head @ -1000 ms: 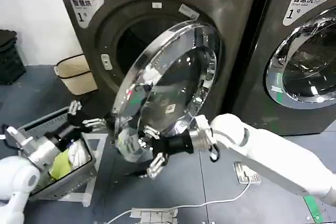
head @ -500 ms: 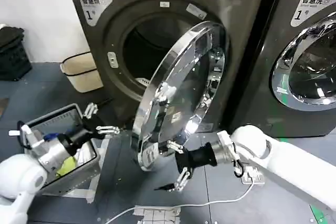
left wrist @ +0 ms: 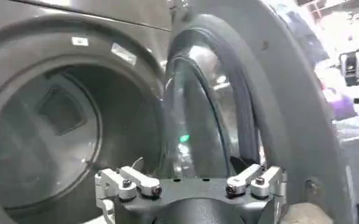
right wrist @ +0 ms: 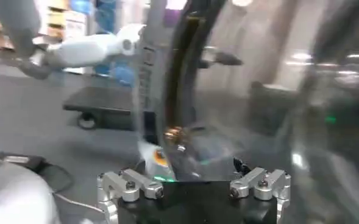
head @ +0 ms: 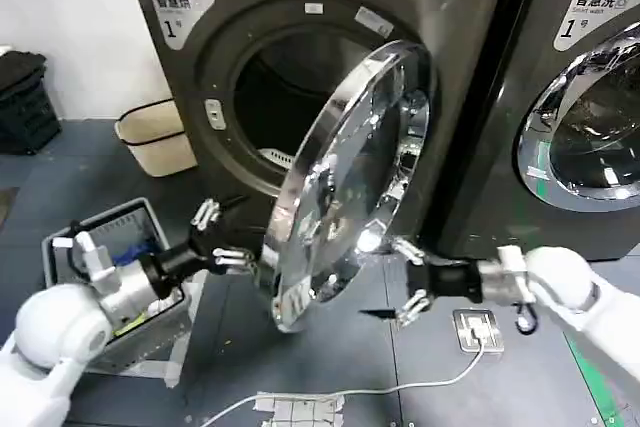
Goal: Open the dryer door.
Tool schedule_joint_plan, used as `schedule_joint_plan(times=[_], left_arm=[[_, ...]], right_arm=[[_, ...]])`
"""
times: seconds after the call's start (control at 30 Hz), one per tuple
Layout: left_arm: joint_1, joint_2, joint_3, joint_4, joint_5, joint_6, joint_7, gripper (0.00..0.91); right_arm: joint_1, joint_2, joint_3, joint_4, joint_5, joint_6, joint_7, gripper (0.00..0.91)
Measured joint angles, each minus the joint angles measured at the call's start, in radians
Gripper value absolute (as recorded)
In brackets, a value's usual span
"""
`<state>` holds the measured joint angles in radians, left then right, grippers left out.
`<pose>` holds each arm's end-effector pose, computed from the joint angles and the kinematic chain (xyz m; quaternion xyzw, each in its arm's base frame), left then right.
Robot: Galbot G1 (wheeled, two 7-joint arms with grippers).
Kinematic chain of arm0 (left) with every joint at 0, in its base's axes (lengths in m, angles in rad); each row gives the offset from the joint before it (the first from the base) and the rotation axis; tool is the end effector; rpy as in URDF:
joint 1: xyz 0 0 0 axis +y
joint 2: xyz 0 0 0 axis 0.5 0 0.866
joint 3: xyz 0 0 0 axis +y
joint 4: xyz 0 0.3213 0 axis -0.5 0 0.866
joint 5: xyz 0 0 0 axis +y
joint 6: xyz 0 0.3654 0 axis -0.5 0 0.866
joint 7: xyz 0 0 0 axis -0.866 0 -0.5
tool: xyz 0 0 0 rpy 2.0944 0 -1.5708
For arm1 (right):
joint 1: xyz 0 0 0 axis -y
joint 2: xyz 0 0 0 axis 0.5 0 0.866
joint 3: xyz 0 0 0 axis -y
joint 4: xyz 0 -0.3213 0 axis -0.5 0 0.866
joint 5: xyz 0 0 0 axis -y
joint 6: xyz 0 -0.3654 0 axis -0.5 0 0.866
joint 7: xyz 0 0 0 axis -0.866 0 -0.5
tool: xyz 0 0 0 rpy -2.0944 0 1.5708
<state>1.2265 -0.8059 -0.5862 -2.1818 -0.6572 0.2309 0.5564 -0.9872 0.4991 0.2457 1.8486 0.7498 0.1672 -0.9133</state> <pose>0.2819 0.0908 -0.1198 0.4350 0.8968 0.0759 0.0286 0.3487 -0.1480 -0.1699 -0.6058 0.7806 -0.1526 0.0208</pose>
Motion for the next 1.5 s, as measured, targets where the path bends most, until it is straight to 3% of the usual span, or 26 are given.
schedule_joint_plan(times=[0.37,0.77,1.23,1.5], left_arm=[[-0.101,-0.001,0.143,0.004,-0.013,-0.003,-0.001,0.907],[-0.213,-0.033,0.301,0.043,0.006,-0.013,-0.004,0.907],[-0.429,-0.097,0.532,0.139,0.010,-0.027,-0.020,0.907],[-0.547,-0.148,0.676,0.210,0.015,-0.035,-0.030,0.907]], right_arm=[[-0.552,0.131,0.635,0.040,-0.019,0.083,0.017,0.907],[-0.859,0.404,1.039,0.026,-0.050,0.150,0.204,0.907],[-0.923,0.698,1.283,0.024,-0.186,0.119,0.594,0.907],[-0.903,0.819,1.385,0.010,-0.270,0.016,0.793,0.907]])
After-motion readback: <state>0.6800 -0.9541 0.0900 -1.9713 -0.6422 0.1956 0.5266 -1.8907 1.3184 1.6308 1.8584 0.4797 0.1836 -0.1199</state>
